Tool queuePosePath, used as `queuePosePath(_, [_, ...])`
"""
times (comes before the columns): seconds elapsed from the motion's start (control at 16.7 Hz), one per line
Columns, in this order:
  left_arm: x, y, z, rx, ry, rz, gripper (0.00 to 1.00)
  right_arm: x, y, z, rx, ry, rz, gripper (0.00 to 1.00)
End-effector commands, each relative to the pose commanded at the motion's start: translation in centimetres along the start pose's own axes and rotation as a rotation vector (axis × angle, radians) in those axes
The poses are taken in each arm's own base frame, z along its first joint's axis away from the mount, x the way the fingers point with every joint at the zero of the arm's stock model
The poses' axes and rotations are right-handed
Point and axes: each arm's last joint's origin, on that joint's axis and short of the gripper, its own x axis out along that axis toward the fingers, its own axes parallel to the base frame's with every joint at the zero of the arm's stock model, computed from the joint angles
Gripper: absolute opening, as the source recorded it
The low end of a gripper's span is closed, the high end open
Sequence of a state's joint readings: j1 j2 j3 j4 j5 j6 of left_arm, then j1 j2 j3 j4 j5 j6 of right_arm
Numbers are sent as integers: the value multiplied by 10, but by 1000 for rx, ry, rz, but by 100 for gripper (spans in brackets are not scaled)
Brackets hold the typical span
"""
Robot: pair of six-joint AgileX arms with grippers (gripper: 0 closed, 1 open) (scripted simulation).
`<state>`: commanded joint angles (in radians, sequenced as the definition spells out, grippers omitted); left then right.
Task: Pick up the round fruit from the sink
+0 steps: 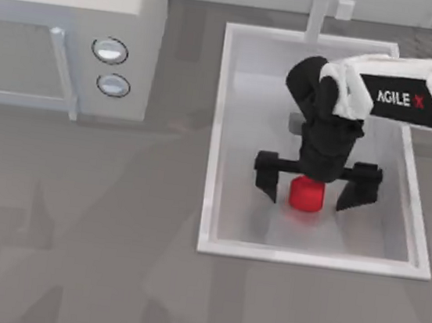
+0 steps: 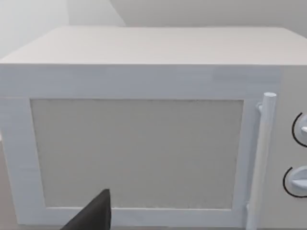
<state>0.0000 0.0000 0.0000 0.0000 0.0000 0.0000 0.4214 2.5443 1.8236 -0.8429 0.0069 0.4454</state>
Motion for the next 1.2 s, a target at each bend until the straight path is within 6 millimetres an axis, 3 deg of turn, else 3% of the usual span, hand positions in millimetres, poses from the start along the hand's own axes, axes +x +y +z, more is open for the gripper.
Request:
queuePosePath(0.18, [0,0,0,0,0,0,100,25,-2,-4,-1,6,-3,100])
queuePosePath(0.42, [0,0,0,0,0,0,100,26,-2,-5,-1,6,-3,100])
queuePosePath(1.2, [0,0,0,0,0,0,100,26,-2,-5,-1,6,-3,2])
